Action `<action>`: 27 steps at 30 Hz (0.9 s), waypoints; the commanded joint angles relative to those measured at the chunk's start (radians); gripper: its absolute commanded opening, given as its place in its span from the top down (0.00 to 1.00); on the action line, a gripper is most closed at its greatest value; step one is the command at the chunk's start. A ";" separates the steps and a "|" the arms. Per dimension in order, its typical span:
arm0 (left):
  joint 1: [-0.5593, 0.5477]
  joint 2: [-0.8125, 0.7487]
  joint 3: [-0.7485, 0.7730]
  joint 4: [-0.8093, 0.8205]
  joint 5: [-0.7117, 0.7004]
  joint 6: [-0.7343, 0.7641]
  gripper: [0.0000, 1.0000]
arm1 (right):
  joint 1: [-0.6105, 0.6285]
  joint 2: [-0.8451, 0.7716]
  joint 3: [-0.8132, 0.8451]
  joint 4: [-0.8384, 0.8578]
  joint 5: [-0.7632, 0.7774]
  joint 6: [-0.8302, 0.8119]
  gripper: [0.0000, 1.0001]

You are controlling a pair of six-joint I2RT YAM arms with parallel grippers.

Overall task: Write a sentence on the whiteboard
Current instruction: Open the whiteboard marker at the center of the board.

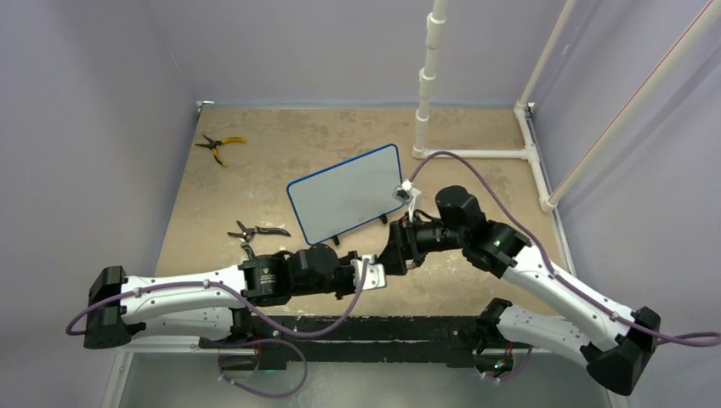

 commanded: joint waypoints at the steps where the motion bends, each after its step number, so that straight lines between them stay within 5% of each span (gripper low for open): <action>1: 0.078 -0.038 0.009 0.080 0.214 -0.097 1.00 | -0.001 -0.107 -0.018 0.243 0.254 0.164 0.16; 6: 0.202 -0.004 0.028 0.086 0.378 -0.147 1.00 | -0.001 -0.249 -0.096 0.361 0.393 0.237 0.15; 14: 0.363 0.021 0.039 0.151 0.555 -0.247 1.00 | -0.001 -0.326 -0.120 0.324 0.530 0.211 0.17; 27: 0.447 0.091 0.044 0.222 0.656 -0.338 1.00 | -0.001 -0.265 -0.241 0.468 0.396 0.224 0.37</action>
